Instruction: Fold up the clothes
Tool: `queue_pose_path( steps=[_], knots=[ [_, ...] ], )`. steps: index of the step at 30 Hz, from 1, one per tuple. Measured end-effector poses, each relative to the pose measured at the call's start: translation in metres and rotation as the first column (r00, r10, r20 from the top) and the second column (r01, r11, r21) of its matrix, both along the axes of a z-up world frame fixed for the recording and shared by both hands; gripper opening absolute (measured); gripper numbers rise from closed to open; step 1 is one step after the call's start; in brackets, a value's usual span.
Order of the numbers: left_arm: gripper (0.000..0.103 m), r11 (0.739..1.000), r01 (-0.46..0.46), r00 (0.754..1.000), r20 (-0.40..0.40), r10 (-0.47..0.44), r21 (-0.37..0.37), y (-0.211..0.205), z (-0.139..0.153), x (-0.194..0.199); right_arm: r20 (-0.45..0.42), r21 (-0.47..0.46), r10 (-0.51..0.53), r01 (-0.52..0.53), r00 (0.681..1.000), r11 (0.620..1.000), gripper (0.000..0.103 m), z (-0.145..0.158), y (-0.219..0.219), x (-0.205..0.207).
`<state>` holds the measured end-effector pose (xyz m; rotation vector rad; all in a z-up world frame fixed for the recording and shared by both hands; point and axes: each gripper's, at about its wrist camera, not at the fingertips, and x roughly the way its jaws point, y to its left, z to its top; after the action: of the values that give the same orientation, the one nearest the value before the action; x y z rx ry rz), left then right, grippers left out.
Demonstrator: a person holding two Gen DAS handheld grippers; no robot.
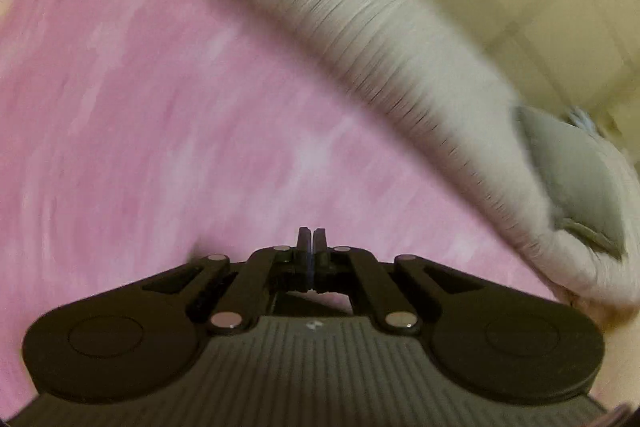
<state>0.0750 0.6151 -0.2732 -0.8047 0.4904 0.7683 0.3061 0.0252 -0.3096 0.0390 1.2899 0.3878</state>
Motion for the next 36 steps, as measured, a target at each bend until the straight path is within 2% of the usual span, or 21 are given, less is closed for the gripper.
queue_pose_path(
  steps=[2,3,5,6,8,9,11,12,13,15,17,21,22,23,24,28,31,33,34,35,36],
  knots=[
    [0.000,0.997,0.026,0.999,0.040,-0.029,0.079,0.020,0.039,0.000,-0.003,-0.008,-0.024,0.024,1.000,1.000,0.042,0.001,-0.003,-0.007],
    [0.000,0.997,0.029,0.998,0.045,-0.032,0.073,0.031,0.055,-0.003,-0.005,-0.009,-0.035,0.035,0.999,0.999,0.042,0.002,-0.003,-0.011],
    [0.000,0.999,0.033,0.999,0.042,-0.031,-0.039,0.042,0.062,-0.012,-0.013,-0.009,-0.045,0.045,0.999,0.999,0.042,0.001,0.000,-0.019],
    [0.001,0.996,0.025,0.999,0.033,-0.022,-0.090,0.038,0.055,-0.018,-0.017,-0.009,-0.050,0.050,0.999,0.999,0.042,0.001,0.002,-0.022],
    [0.030,0.981,0.020,1.000,0.009,-0.019,-0.194,0.020,0.035,-0.032,-0.031,-0.011,-0.050,0.050,0.998,0.999,0.042,-0.002,0.008,-0.030],
    [0.033,0.966,0.017,1.000,-0.011,-0.021,-0.259,0.003,0.016,-0.041,-0.042,-0.011,-0.050,0.050,0.998,0.999,0.042,-0.005,0.013,-0.033],
    [0.034,0.929,-0.014,0.999,-0.034,0.002,-0.369,-0.027,-0.021,-0.056,-0.063,-0.004,-0.040,0.040,0.997,0.999,0.042,-0.010,0.023,-0.039],
    [0.034,0.894,-0.056,0.998,-0.044,0.040,-0.444,-0.042,-0.046,-0.066,-0.070,-0.001,-0.030,0.030,0.997,1.000,0.042,-0.012,0.029,-0.041],
    [0.033,0.873,-0.101,0.995,-0.037,0.095,-0.478,-0.049,-0.062,-0.071,-0.073,0.000,-0.013,0.013,0.997,1.000,0.042,-0.013,0.035,-0.043],
    [0.033,0.825,-0.186,0.978,-0.022,0.207,-0.534,-0.061,-0.090,-0.081,-0.067,-0.007,0.037,-0.038,0.997,0.999,0.042,-0.014,0.047,-0.046],
    [0.033,0.764,-0.264,0.948,-0.014,0.317,-0.589,-0.073,-0.118,-0.091,-0.058,-0.013,0.093,-0.094,0.994,0.996,0.042,-0.013,0.056,-0.048],
    [0.029,0.720,-0.291,0.935,-0.028,0.353,-0.630,-0.072,-0.146,-0.080,-0.049,-0.038,0.139,-0.141,0.989,0.989,0.043,-0.014,0.065,-0.048],
    [0.029,0.722,-0.291,0.936,-0.030,0.351,-0.628,-0.071,-0.144,-0.078,-0.050,-0.038,0.135,-0.137,0.990,0.990,0.043,-0.014,0.064,-0.047],
    [0.018,0.724,-0.289,0.938,-0.032,0.346,-0.626,-0.070,-0.142,-0.077,-0.052,-0.037,0.130,-0.132,0.990,0.991,0.043,-0.015,0.064,-0.046],
    [0.000,0.760,-0.264,0.950,-0.025,0.311,-0.594,-0.068,-0.136,-0.074,-0.054,-0.034,0.123,-0.125,0.991,0.992,0.043,-0.015,0.063,-0.047],
    [0.000,0.895,-0.134,0.988,0.005,0.151,-0.425,-0.055,-0.102,-0.061,-0.065,-0.028,0.102,-0.104,0.993,0.994,0.043,-0.017,0.064,-0.046],
    [0.000,0.972,-0.026,0.999,0.036,0.036,-0.233,-0.041,-0.060,-0.052,-0.064,-0.022,0.104,-0.105,0.993,0.994,0.043,-0.016,0.063,-0.046],
    [0.000,0.997,0.047,0.999,0.024,-0.046,-0.060,-0.041,-0.030,-0.047,-0.064,-0.022,0.101,-0.103,0.993,0.994,0.043,-0.016,0.061,-0.046],
    [0.000,0.996,0.086,0.996,0.012,-0.086,0.032,-0.043,-0.017,-0.045,-0.064,-0.021,0.100,-0.101,0.993,0.995,0.043,-0.016,0.061,-0.046],
    [0.000,0.984,0.120,0.993,-0.036,-0.117,0.129,-0.048,-0.012,-0.042,-0.067,-0.021,0.097,-0.099,0.993,0.995,0.043,-0.017,0.060,-0.046],
    [0.000,0.962,0.158,0.986,-0.091,-0.141,0.224,-0.053,-0.010,-0.039,-0.070,-0.021,0.094,-0.096,0.993,0.995,0.043,-0.018,0.059,-0.045]
  ],
)
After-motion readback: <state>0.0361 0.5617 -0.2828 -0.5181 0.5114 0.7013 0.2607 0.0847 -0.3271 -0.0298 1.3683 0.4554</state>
